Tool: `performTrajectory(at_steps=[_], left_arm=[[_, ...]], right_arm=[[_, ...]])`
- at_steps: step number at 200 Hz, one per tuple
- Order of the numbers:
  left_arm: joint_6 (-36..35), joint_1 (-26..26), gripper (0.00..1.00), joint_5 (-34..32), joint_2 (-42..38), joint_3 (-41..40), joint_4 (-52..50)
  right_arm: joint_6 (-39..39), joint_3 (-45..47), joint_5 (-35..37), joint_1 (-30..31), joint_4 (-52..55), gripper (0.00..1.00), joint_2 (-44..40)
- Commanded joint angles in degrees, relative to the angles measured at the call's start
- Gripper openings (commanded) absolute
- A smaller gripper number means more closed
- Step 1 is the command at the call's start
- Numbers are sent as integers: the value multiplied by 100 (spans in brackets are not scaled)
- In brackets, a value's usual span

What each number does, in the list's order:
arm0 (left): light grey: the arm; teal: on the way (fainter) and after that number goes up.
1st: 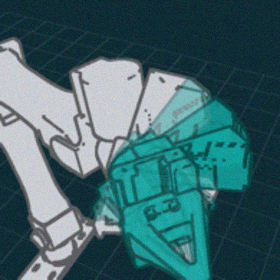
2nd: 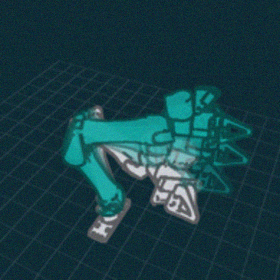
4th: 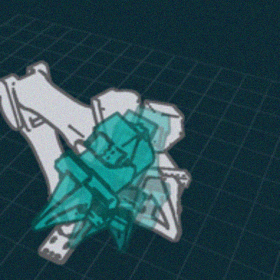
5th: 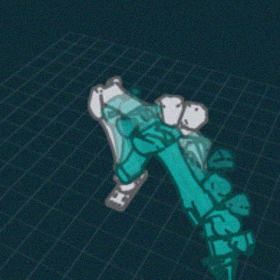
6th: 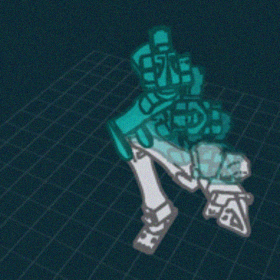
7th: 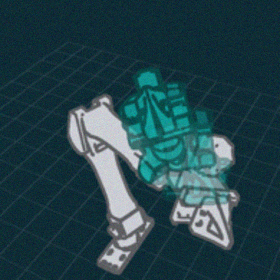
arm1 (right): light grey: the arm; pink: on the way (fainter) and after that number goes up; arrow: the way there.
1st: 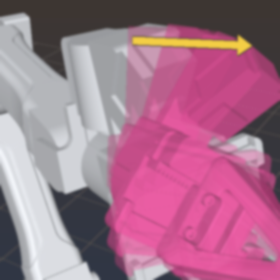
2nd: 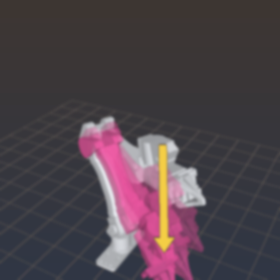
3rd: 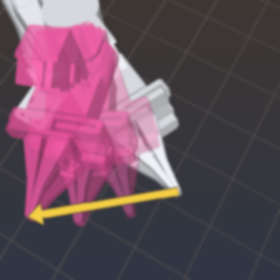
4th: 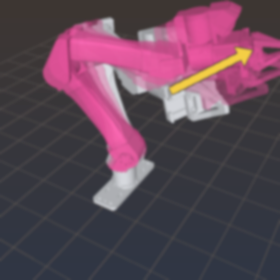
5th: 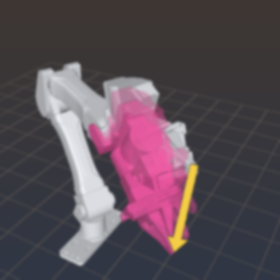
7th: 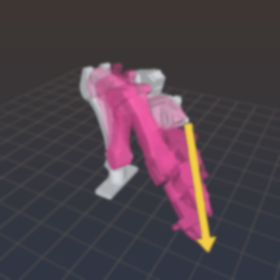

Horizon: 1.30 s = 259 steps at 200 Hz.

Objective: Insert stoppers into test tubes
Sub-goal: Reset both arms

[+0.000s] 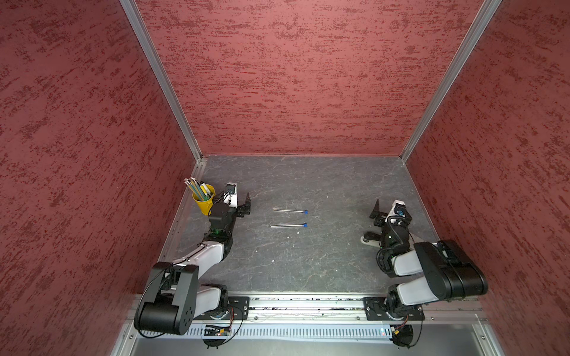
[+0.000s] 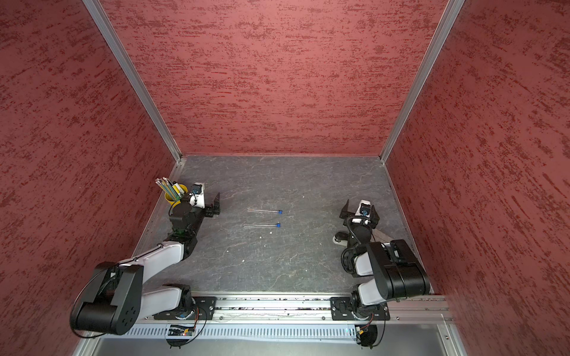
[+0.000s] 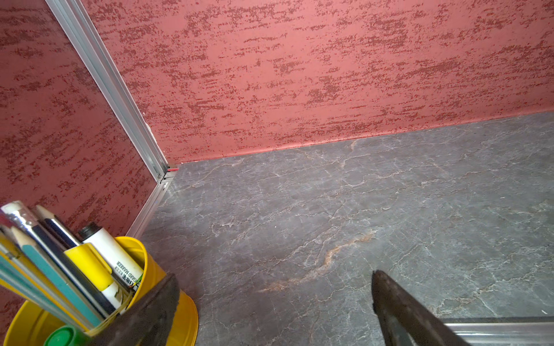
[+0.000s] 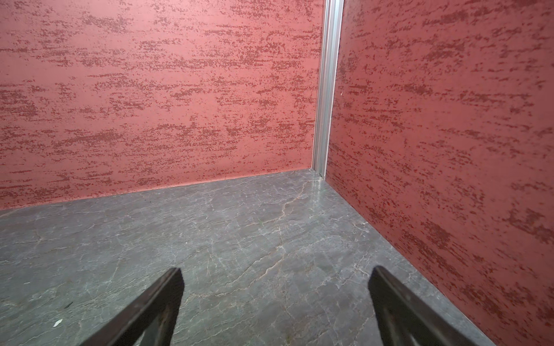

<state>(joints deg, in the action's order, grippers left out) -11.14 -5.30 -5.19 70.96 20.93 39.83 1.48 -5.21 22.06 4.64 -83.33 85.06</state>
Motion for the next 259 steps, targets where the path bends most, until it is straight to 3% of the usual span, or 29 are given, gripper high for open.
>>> performTrajectory(at_steps=[1,32,79,95,146,208,259], left_arm=[[27,49,100,-25,-148,-49,-46],[1,63,100,-254,-265,-267,159],[286,89,100,115,-155,-361,268],[579,123,100,139,111,-484,870],[560,133,100,96,1268,-440,1809],[760,507,100,830,1693,-132,1570],[983,595,100,565,1670,25,1196]], right_arm=[[-139,-77,-53,-41,-307,99,20],[-143,-81,-53,-39,-300,99,20],[-139,-107,-57,-51,-249,99,13],[-139,-103,-62,-51,-247,99,18],[-142,-152,-78,-60,-180,99,20],[-154,-269,-198,-103,52,99,15],[-226,-523,-357,-195,502,99,60]])
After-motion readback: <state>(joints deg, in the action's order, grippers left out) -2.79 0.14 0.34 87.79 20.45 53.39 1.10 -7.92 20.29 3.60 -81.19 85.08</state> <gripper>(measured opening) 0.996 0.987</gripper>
